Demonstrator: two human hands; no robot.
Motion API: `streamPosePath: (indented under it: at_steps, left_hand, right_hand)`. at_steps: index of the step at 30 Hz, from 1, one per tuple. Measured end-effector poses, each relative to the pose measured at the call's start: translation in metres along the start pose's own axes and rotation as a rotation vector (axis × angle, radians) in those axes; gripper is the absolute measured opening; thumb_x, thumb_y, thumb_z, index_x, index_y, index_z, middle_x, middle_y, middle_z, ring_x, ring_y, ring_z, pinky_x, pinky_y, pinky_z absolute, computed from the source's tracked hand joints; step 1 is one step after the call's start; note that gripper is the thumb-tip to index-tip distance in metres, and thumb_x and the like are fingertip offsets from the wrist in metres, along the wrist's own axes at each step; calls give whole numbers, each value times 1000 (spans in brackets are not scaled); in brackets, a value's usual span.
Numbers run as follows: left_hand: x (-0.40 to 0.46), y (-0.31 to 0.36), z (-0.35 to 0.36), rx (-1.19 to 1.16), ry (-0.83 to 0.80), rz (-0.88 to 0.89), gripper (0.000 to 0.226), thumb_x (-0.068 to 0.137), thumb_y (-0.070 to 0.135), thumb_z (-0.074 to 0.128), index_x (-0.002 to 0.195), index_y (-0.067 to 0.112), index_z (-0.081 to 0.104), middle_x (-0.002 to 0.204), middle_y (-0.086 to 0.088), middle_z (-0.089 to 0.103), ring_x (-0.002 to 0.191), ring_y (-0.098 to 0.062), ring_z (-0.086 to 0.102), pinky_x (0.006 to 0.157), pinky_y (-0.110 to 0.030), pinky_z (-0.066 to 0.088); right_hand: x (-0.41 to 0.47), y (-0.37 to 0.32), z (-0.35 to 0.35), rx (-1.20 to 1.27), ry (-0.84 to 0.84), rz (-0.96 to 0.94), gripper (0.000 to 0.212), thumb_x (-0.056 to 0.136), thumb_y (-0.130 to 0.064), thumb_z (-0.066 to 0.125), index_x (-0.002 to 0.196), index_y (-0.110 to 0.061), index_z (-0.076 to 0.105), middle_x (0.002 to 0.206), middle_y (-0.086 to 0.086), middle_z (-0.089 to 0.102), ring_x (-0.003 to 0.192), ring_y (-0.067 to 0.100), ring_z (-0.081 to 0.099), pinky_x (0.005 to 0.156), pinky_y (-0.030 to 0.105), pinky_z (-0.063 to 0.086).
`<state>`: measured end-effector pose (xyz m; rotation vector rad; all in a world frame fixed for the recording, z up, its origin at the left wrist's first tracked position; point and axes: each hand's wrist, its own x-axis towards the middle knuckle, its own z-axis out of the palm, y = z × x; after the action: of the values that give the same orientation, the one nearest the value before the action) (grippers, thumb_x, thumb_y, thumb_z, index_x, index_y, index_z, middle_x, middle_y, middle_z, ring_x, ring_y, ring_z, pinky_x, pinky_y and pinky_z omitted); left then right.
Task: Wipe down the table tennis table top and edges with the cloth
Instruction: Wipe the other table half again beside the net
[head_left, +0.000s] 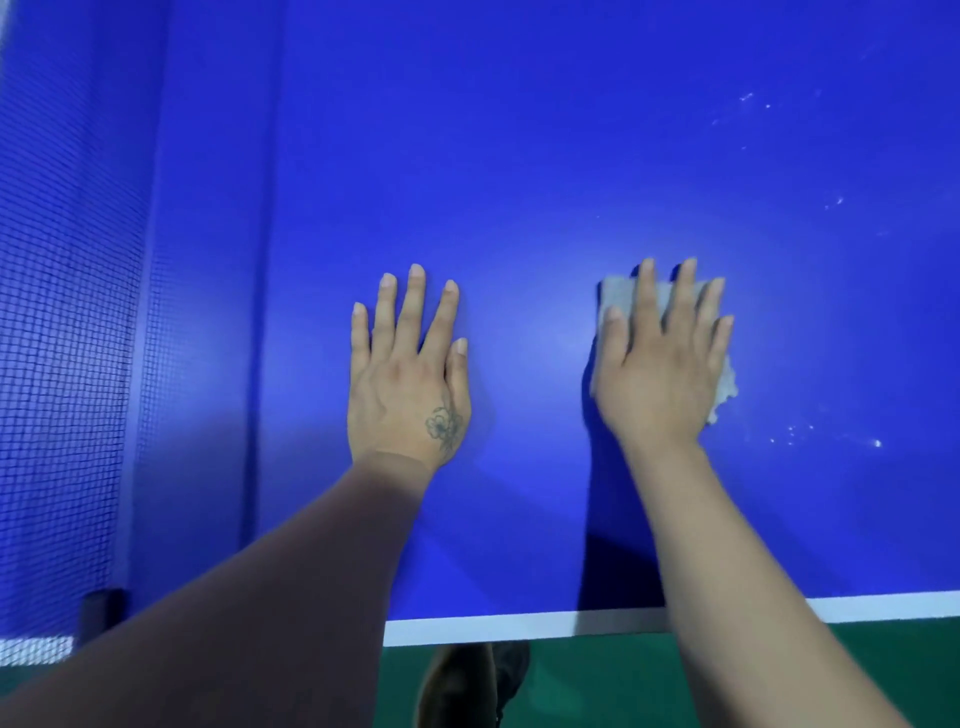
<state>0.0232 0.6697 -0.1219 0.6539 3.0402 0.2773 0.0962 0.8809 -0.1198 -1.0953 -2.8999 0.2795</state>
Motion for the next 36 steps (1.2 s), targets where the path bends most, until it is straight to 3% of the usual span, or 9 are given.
streamPosePath:
  at_steps: [5,11,18,24,27,31,36]
  left_hand:
    - [0,1,1,21,-19,9,58,115,42,19,170,26,23,179,-3,12,166,-27,2,133,-53,9]
    - [1,0,-1,34,-36,11,58,114,42,16,170,27,21,179,-2,9,166,-27,1,133,-54,9]
    - [1,0,-7,-30,-19,15,56,115,38,27,169,24,29,179,-3,15,166,-26,5,132,-56,14]
    - [9,0,-8,-257,104,-29,47,108,30,53,153,18,58,169,-2,40,162,-25,27,130,-56,23]
    - [53,-5,-9,-263,161,-45,48,104,27,56,150,12,61,165,-7,47,159,-29,34,130,-56,23]
    - [156,5,-9,-239,148,23,55,108,30,49,159,12,47,170,-11,37,162,-31,24,132,-53,16]
    - [251,18,2,-128,80,-34,60,110,32,29,167,12,31,176,-12,22,164,-34,12,133,-55,10]
  right_hand:
    - [80,-57,8,-13,0,14,66,111,-50,16,173,-27,14,180,11,3,166,36,-4,133,56,0]
    - [70,-120,20,-16,4,-207,65,112,-51,16,172,-25,21,180,11,9,166,35,3,134,54,2]
    - [26,-84,12,60,-12,-329,69,113,-51,34,164,-4,33,179,11,14,167,27,5,135,49,6]
    - [59,-33,0,5,-35,-268,66,114,-47,28,163,-3,35,179,10,12,167,24,0,135,51,9]
    - [99,-31,1,35,6,-149,64,114,-45,24,162,-5,36,180,9,11,167,25,-3,135,48,4]
    - [139,-71,13,60,99,-64,69,111,-42,17,165,-3,32,179,11,15,167,29,5,135,45,5]
    - [136,-119,24,72,101,-128,68,111,-41,21,167,-4,30,178,10,18,166,30,11,134,48,10]
